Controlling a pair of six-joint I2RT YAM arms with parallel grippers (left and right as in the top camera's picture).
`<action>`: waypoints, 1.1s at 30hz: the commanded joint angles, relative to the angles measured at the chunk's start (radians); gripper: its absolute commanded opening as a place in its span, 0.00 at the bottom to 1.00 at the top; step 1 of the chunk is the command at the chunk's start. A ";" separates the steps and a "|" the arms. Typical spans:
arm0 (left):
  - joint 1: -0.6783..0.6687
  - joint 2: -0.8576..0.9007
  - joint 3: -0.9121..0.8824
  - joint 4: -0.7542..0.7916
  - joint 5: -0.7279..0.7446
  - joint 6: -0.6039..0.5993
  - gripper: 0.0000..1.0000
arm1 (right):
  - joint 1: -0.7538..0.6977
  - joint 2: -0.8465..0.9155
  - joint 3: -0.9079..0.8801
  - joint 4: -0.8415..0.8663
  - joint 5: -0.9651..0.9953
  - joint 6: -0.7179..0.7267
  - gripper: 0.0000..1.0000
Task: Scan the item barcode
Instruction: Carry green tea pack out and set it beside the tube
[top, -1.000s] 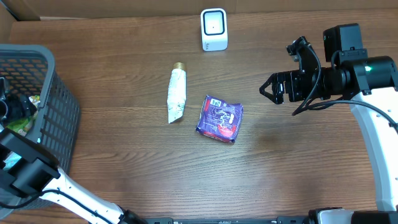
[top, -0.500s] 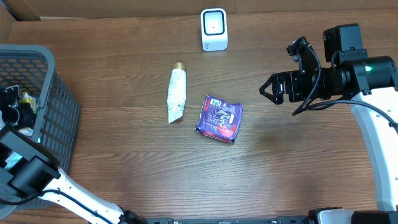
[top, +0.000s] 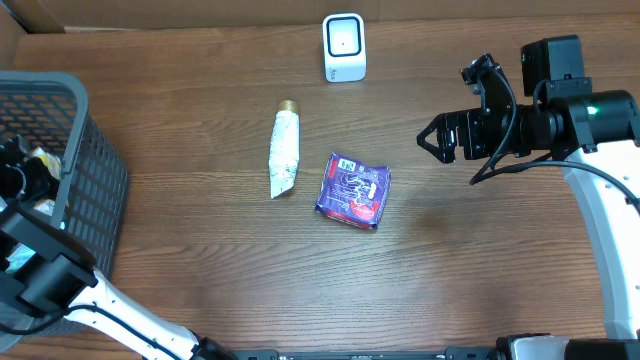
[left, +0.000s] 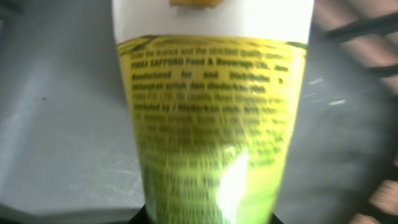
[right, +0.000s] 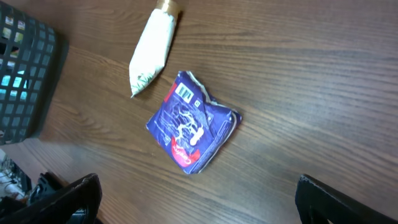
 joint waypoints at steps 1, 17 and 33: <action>-0.031 -0.133 0.101 -0.034 0.092 -0.050 0.17 | -0.002 -0.002 0.023 0.011 -0.002 0.003 1.00; -0.211 -0.634 0.155 -0.104 0.002 -0.114 0.10 | -0.002 -0.002 0.023 0.009 -0.002 0.003 1.00; -0.742 -0.588 -0.091 -0.227 -0.014 -0.201 0.04 | -0.002 -0.002 0.023 0.029 -0.002 0.003 1.00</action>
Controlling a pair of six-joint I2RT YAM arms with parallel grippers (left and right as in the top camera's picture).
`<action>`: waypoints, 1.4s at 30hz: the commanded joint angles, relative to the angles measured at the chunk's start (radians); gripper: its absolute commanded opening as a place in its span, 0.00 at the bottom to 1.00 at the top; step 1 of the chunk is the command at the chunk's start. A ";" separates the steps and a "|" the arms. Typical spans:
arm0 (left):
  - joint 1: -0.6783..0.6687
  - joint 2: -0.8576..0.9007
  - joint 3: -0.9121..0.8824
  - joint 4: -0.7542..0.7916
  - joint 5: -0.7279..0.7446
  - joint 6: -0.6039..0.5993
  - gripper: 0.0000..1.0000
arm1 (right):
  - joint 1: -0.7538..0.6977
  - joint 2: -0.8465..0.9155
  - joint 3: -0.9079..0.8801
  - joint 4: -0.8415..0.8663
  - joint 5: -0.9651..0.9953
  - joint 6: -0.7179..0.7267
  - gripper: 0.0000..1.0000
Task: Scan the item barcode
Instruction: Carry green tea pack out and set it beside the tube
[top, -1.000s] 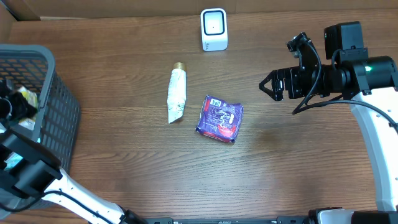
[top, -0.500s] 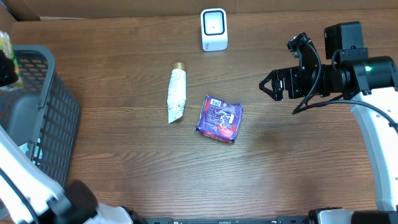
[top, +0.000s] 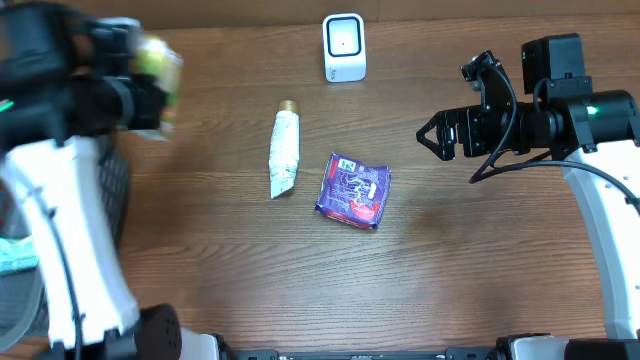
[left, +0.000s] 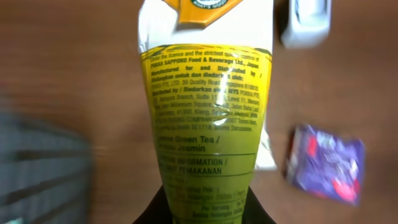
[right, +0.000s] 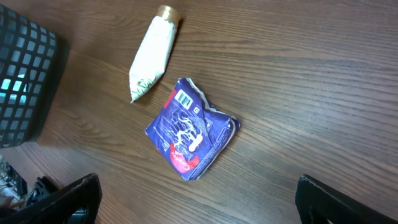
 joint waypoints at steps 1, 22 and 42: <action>-0.078 0.049 -0.100 0.015 -0.050 -0.050 0.04 | -0.002 -0.002 0.023 0.004 -0.002 0.003 1.00; -0.234 0.315 -0.538 0.317 -0.123 -0.168 0.16 | -0.002 -0.002 0.023 -0.015 -0.002 0.002 1.00; -0.224 -0.064 -0.286 0.137 -0.083 -0.173 1.00 | -0.002 -0.001 0.023 -0.016 -0.002 0.002 1.00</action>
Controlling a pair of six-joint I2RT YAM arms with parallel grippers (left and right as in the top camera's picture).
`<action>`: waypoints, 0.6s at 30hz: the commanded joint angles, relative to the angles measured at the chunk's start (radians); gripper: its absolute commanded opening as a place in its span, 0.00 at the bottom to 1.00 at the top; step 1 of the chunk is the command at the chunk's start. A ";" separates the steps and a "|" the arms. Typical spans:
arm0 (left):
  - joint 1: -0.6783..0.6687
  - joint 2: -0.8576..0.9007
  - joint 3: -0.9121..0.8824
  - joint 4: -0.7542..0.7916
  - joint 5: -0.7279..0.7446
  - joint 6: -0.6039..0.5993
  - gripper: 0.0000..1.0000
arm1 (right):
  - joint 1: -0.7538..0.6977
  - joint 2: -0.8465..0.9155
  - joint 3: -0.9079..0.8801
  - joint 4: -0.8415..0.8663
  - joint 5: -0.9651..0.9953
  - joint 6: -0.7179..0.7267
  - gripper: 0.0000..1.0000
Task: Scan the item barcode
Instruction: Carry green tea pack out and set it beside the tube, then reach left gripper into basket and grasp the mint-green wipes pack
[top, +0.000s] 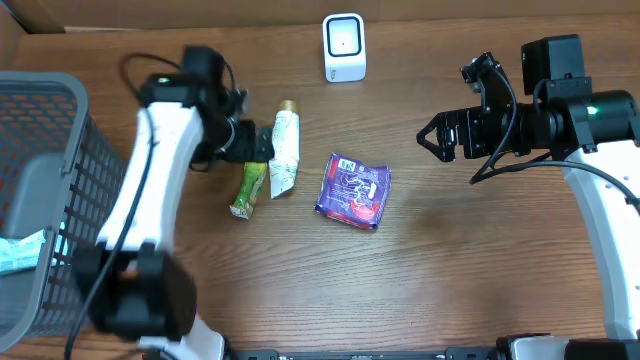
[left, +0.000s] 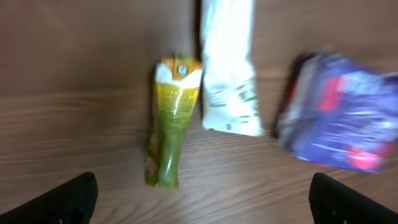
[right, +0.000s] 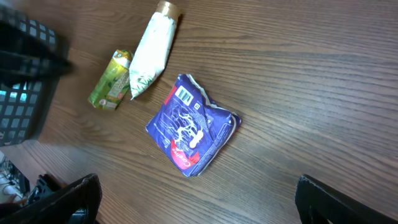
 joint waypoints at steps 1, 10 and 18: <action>0.015 -0.176 0.094 -0.030 -0.026 -0.007 1.00 | -0.002 -0.001 0.023 0.003 -0.002 0.002 1.00; 0.199 -0.383 0.103 -0.085 -0.037 0.064 1.00 | -0.002 -0.001 0.023 0.002 -0.002 0.002 1.00; 0.586 -0.383 0.103 -0.054 -0.121 -0.338 0.96 | -0.002 -0.001 0.023 -0.027 -0.003 0.002 1.00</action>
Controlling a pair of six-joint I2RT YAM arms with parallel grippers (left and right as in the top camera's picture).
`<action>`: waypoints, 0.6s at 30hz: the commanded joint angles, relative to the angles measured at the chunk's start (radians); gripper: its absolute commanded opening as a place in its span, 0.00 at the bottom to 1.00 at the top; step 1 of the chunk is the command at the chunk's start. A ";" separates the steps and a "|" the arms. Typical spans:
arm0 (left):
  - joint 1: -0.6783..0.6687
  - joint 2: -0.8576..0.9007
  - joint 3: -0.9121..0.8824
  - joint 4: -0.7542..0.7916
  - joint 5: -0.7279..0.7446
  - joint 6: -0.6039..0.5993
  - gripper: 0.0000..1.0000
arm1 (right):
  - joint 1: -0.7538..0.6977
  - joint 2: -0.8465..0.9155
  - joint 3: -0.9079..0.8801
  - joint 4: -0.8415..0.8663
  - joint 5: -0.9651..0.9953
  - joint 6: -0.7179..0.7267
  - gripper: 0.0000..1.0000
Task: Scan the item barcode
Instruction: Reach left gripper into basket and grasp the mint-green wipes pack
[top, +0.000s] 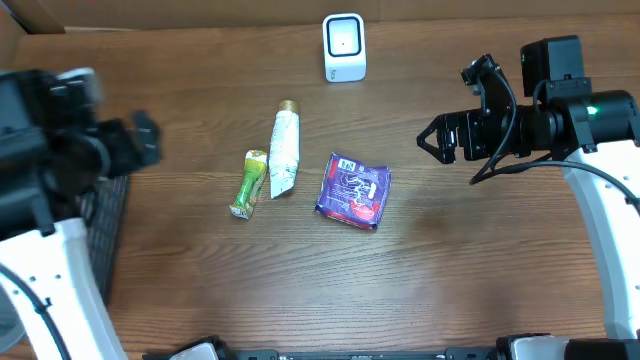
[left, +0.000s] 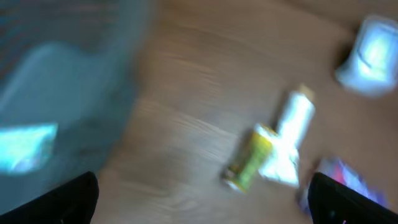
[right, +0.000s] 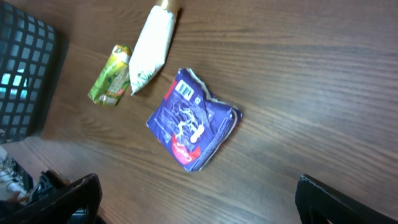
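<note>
A green-yellow drink pouch (top: 248, 184) lies on the wooden table, just left of a white tube (top: 284, 150). A purple packet (top: 354, 190) lies to their right with its barcode facing up. The white scanner (top: 344, 47) stands at the back. My left gripper (top: 140, 140) is open and empty, high up by the basket, well left of the pouch (left: 249, 158). The left wrist view is blurred. My right gripper (top: 432, 140) hangs open and empty to the right of the purple packet (right: 193, 127).
A dark mesh basket (top: 105, 225) stands at the left edge, mostly hidden under my left arm; a light blue item (left: 25, 146) lies inside it. Bare wood stretches across the front and right of the table.
My left gripper, open over the pouch and the tube, has moved away left and now stands by the basket. The pouch stays on the table. The right arm has not moved.
My left gripper was shut on the green-yellow pouch down in the basket. Then it held the pouch in the air over the table's back left. Then the pouch lay beside the tube with the gripper open above it, and now the gripper is back by the basket.
</note>
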 joint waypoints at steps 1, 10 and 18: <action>0.184 -0.003 -0.003 0.003 -0.082 -0.305 0.93 | -0.002 -0.001 0.023 -0.006 -0.003 0.002 1.00; 0.451 0.101 -0.051 0.047 -0.159 -0.462 0.86 | -0.002 -0.001 0.023 -0.017 -0.003 0.002 1.00; 0.461 0.316 -0.063 0.065 -0.197 -0.494 0.78 | -0.002 -0.001 0.023 -0.033 -0.002 0.000 1.00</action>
